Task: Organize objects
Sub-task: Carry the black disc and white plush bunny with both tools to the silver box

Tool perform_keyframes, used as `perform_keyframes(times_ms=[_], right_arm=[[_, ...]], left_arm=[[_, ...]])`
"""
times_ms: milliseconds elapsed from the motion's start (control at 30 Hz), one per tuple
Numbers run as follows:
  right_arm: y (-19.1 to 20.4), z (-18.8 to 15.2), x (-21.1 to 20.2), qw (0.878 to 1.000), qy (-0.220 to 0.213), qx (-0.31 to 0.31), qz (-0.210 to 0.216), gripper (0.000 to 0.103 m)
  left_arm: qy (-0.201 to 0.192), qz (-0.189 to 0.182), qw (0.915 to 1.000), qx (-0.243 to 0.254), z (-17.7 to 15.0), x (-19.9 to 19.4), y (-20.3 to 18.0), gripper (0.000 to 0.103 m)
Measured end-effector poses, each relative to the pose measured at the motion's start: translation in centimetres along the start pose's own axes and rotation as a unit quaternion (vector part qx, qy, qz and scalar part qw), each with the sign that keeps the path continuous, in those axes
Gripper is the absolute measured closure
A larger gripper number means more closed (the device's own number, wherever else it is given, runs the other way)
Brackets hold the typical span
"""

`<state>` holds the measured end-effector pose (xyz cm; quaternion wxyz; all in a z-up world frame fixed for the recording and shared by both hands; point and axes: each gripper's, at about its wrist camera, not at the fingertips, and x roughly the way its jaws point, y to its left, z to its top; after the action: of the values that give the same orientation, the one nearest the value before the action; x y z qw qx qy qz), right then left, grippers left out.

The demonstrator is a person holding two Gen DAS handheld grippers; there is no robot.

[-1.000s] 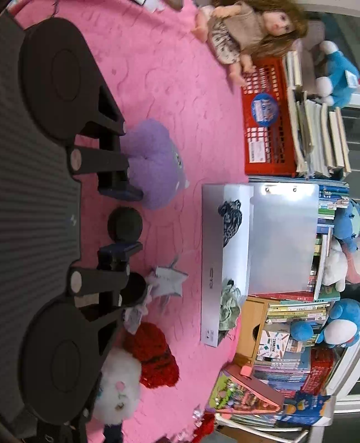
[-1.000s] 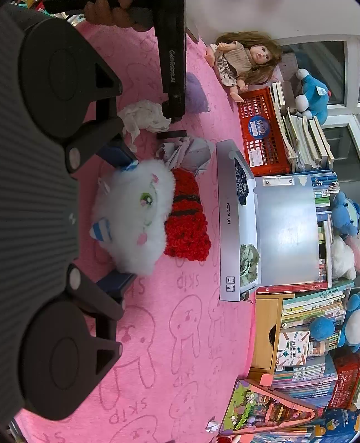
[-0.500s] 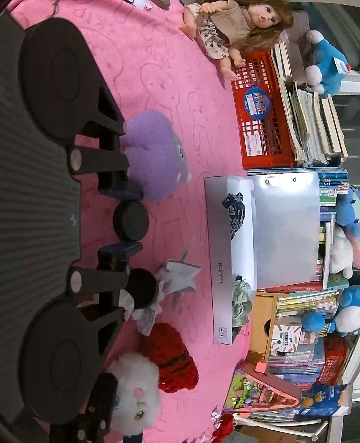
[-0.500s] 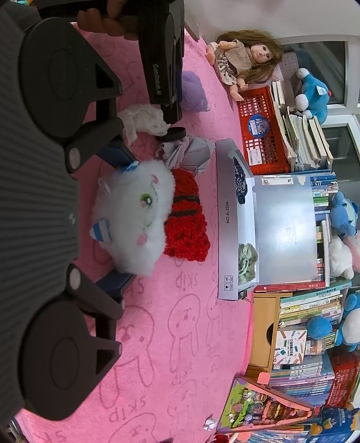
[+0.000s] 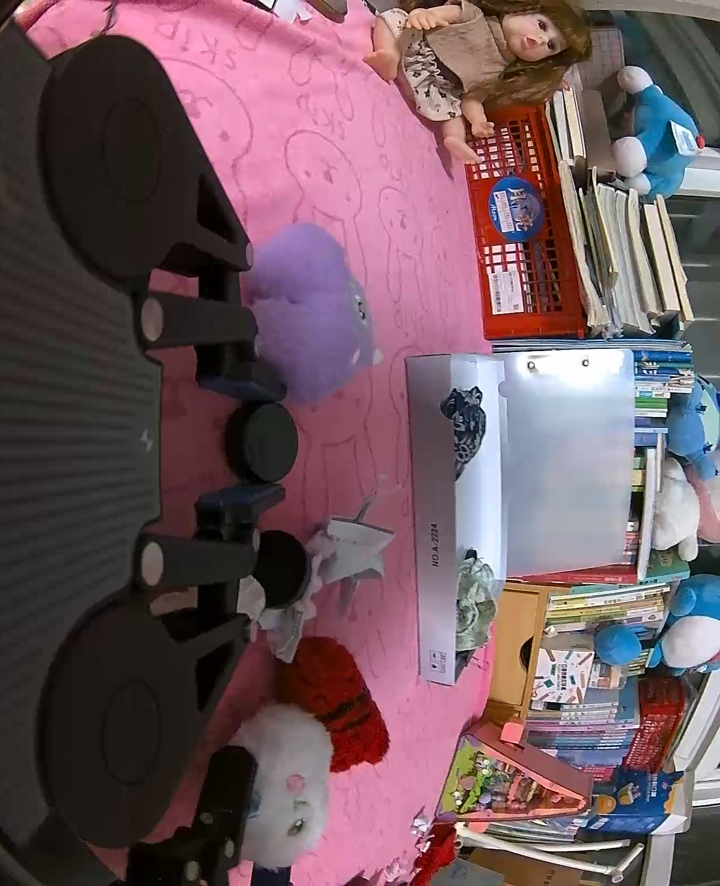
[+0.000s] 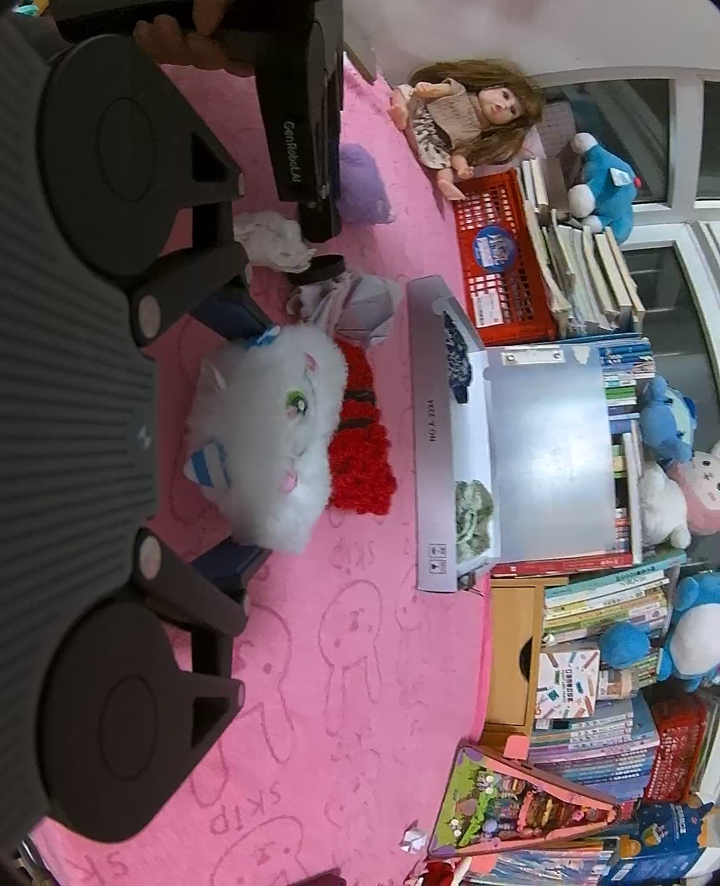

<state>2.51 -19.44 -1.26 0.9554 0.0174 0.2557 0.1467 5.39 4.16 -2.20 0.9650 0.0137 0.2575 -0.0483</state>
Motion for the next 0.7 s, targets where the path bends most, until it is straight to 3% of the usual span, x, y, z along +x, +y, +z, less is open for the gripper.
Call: perform_keyframes(times_ms=[700], right_arm=[[-2.0,5.6,0.0,0.999,-0.039,0.006,-0.024,0.028]], left_arm=[[-0.031,-0.019,0.9993,-0.012,5.3,-1.2,0.5,0.066]])
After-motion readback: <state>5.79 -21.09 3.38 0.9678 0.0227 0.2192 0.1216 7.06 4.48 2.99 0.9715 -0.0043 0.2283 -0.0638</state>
